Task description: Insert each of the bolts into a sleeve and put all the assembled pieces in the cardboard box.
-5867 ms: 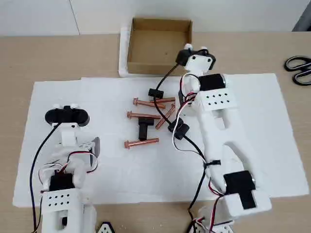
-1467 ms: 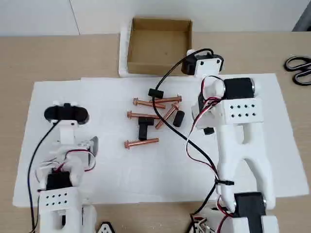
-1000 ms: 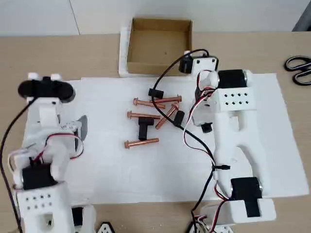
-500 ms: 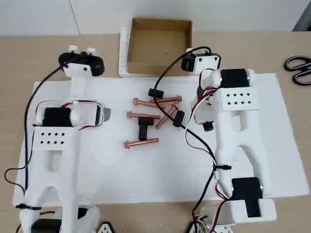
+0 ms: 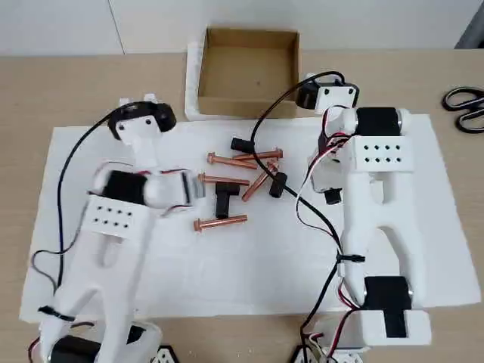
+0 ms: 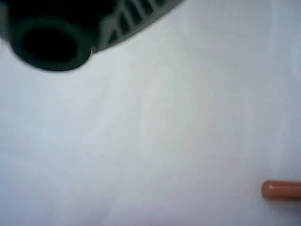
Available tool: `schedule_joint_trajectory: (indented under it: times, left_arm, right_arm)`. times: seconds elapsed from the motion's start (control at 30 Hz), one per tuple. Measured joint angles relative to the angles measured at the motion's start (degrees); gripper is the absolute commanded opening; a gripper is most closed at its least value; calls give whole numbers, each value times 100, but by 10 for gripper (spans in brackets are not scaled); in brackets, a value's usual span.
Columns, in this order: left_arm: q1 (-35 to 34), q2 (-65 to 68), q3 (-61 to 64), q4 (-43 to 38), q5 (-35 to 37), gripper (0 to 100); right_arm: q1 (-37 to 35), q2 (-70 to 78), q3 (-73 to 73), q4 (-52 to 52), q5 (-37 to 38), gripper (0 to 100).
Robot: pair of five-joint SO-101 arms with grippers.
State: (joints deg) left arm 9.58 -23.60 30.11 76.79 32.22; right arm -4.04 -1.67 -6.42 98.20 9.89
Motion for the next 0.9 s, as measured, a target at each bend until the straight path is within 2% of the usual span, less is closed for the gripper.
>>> schedule_joint_trajectory:
  times: [0.07,0.17,0.3,0.57,0.9]
  left_arm:
    - [290,0,202,0,677,220]
    - [686,0,668,-246,958,219]
    - [888,0,1371,-1125,1196,218]
    - [932,0,2409,-2760,2848,218]
    - [949,0,2497,-2919,3833,218]
  right_arm:
    - [9,0,0,0,0,3]
    - [9,0,0,0,0,3]
    - [0,0,0,0,0,3]
    - [9,0,0,0,0,3]
    - [9,0,0,0,0,3]
